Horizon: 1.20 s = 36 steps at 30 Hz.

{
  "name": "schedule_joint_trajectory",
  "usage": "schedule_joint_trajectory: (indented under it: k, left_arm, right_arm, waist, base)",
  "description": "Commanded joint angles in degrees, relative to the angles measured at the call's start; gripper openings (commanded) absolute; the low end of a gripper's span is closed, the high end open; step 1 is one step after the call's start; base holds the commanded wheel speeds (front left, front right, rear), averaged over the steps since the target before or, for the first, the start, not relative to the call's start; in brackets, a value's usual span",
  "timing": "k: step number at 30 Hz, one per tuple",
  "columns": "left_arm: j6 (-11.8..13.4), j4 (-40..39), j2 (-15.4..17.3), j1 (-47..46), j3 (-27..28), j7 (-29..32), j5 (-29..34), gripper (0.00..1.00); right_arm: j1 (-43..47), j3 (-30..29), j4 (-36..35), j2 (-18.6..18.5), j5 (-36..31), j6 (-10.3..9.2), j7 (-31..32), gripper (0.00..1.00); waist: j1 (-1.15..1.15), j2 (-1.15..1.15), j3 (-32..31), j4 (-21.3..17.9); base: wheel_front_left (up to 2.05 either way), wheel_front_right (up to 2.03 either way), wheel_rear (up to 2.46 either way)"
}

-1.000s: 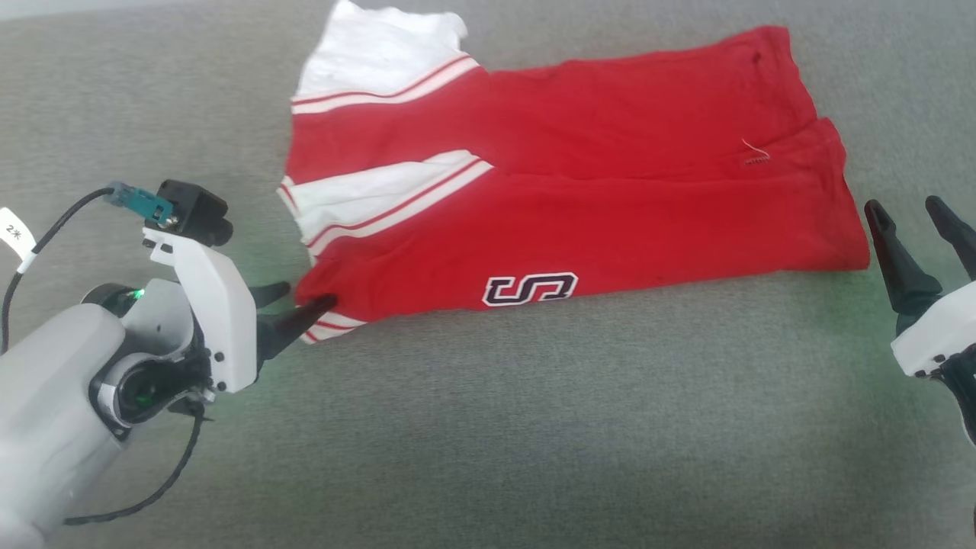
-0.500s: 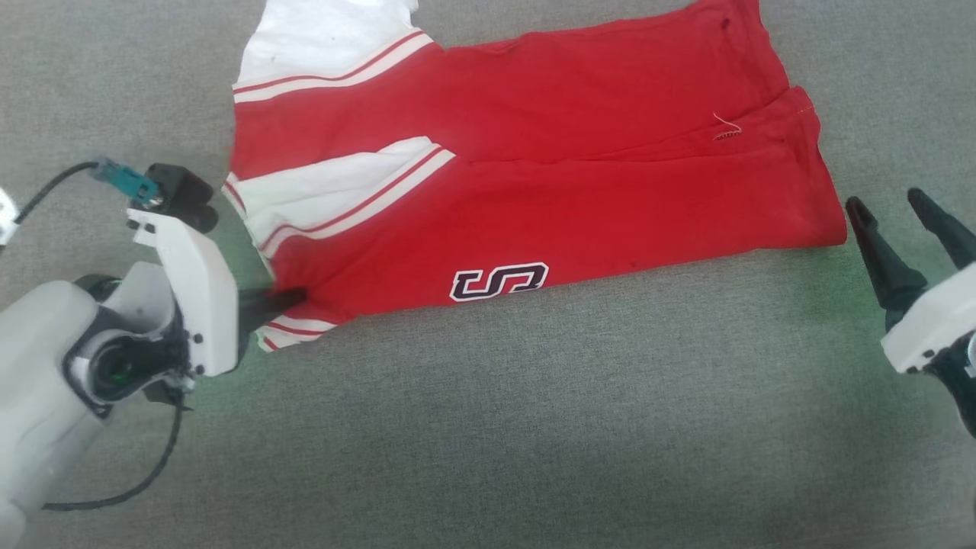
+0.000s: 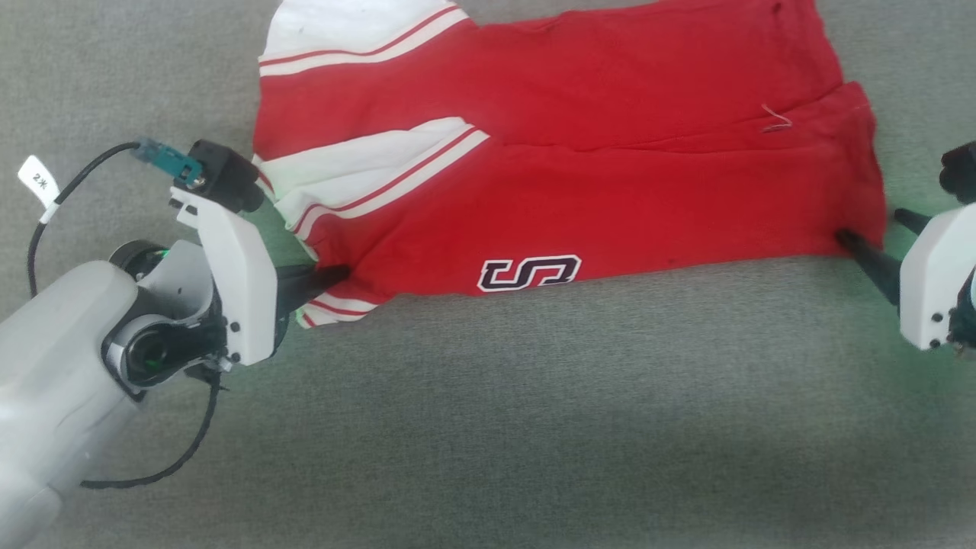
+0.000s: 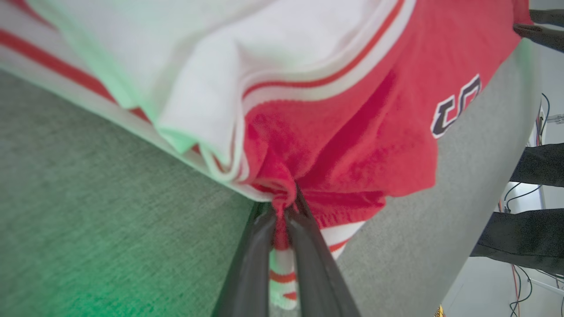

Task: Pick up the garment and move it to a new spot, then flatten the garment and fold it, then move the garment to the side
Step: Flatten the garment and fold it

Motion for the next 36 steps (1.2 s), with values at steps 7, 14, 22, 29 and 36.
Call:
schedule_joint_trajectory:
  k: [7,14,22,29,36]
  left_arm:
    - [-0.2,0.5,-3.6,0.0,-2.2,-0.7,2.0,0.0]
    - [-0.8,0.5,-3.1,1.5,-2.2,-2.6,1.8,0.0]
    - [-1.1,-4.1,1.7,6.9,-1.5,-6.4,0.3,0.0]
    - [0.3,-10.7,6.2,12.6,-1.7,-8.5,-0.5,0.0]
    - [1.7,-14.0,7.7,14.6,-1.6,-10.0,0.1,0.44]
  right_arm:
    - [-0.9,4.5,2.5,-0.8,3.4,-0.05,4.0,0.1]
    - [0.7,3.2,1.9,-2.8,5.5,-0.05,1.7,0.0]
    - [7.8,0.8,-2.6,-5.0,6.6,-0.06,1.2,0.0]
    - [16.0,-1.7,-8.0,-6.5,7.4,-0.08,3.9,0.0]
    - [19.3,-5.8,-10.6,-4.8,5.5,-0.09,1.7,1.0]
  waist:
    - [0.0,0.0,1.9,2.3]
    - [0.0,0.0,-0.4,3.1]
    - [0.0,0.0,-5.3,3.3]
    - [0.0,0.0,-7.6,3.4]
    - [0.0,0.0,-8.4,3.2]
  base:
    - [0.0,0.0,0.0]
    - [0.0,0.0,0.0]
    - [0.0,0.0,0.0]
    - [0.0,0.0,0.0]
    - [0.0,0.0,0.0]
